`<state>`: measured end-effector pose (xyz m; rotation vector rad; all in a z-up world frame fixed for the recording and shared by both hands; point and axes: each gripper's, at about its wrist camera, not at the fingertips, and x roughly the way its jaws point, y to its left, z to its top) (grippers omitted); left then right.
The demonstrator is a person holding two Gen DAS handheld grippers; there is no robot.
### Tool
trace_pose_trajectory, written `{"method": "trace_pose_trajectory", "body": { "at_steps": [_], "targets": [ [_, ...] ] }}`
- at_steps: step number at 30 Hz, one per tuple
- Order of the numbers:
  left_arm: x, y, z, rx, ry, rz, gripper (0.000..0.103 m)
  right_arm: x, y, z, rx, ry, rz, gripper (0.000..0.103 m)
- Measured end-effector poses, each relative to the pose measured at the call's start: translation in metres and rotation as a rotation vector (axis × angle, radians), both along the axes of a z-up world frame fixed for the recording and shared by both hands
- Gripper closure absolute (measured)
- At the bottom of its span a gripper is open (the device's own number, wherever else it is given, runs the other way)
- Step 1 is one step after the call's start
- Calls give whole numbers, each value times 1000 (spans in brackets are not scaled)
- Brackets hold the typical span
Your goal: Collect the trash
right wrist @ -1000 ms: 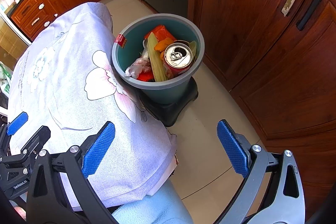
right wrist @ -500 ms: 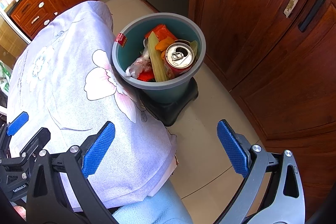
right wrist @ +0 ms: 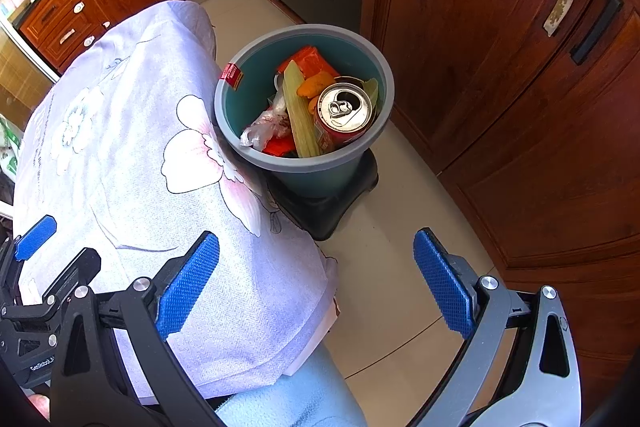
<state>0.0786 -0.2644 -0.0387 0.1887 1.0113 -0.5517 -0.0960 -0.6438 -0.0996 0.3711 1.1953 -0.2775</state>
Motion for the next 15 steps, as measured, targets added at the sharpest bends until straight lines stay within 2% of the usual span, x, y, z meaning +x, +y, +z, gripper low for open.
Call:
{"method": "trace_pose_trajectory", "body": {
  "at_steps": [15],
  "targets": [
    [0,-1,-3,12,10,-7,4,4,0,-4,0,14,2,9]
  ]
}}
